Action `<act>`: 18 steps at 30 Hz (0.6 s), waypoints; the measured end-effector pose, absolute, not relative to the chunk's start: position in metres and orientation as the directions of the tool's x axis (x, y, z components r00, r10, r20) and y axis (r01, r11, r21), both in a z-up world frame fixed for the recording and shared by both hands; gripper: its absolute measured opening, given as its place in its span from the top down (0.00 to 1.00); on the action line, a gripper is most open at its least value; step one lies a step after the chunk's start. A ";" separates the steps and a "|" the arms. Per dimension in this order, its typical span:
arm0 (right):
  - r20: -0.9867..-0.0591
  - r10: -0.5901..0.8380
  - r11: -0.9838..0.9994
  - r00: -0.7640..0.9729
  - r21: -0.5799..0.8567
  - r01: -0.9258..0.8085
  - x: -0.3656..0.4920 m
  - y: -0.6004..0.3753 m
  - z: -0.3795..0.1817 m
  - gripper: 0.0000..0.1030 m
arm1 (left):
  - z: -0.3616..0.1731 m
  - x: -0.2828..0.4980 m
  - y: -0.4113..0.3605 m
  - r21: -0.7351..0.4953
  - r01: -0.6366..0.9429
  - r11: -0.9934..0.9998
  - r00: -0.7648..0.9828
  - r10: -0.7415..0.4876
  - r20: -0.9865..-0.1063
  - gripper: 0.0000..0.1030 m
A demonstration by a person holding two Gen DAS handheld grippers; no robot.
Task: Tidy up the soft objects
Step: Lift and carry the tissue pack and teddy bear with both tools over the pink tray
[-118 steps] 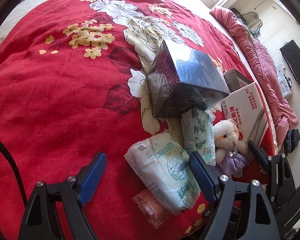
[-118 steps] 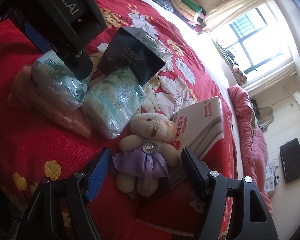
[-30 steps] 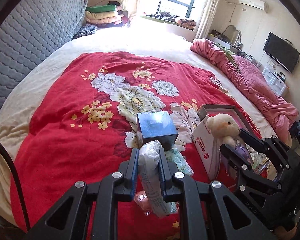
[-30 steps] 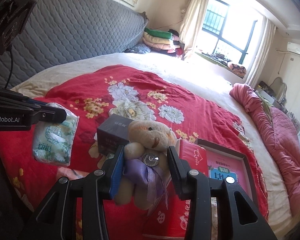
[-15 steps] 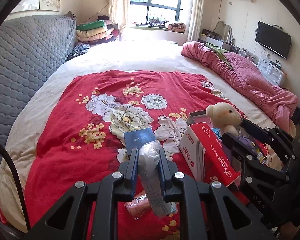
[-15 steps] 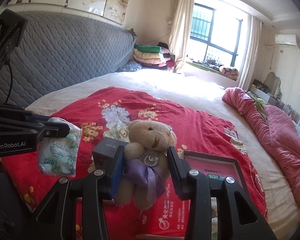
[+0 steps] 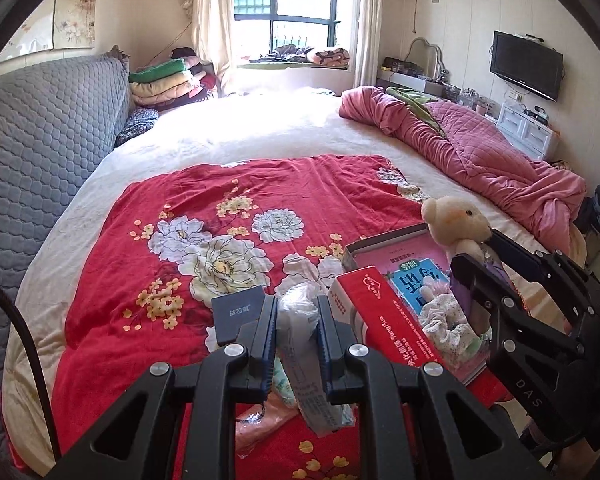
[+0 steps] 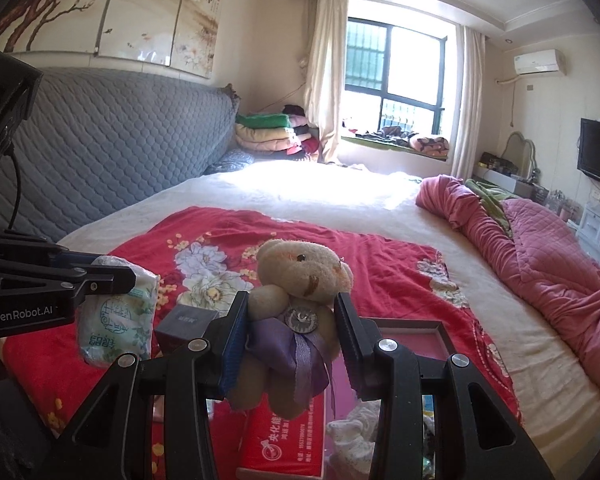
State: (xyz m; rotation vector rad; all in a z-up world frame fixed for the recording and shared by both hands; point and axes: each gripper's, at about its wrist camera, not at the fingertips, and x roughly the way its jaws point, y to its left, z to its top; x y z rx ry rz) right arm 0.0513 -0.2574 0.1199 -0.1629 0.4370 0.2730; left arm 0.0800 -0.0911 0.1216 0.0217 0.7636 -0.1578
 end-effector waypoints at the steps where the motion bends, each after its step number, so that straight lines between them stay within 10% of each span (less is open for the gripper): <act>1: -0.434 0.221 0.953 0.873 -0.093 -0.287 0.051 -0.261 0.121 0.58 | 0.122 0.081 -0.096 -0.034 0.157 0.987 0.710 -0.136 -0.690 0.82; 18: -0.420 0.073 0.996 0.905 -0.016 -0.088 0.058 -0.362 0.127 0.58 | 0.108 0.111 -0.178 -0.043 0.293 0.955 0.653 -0.233 -0.720 0.82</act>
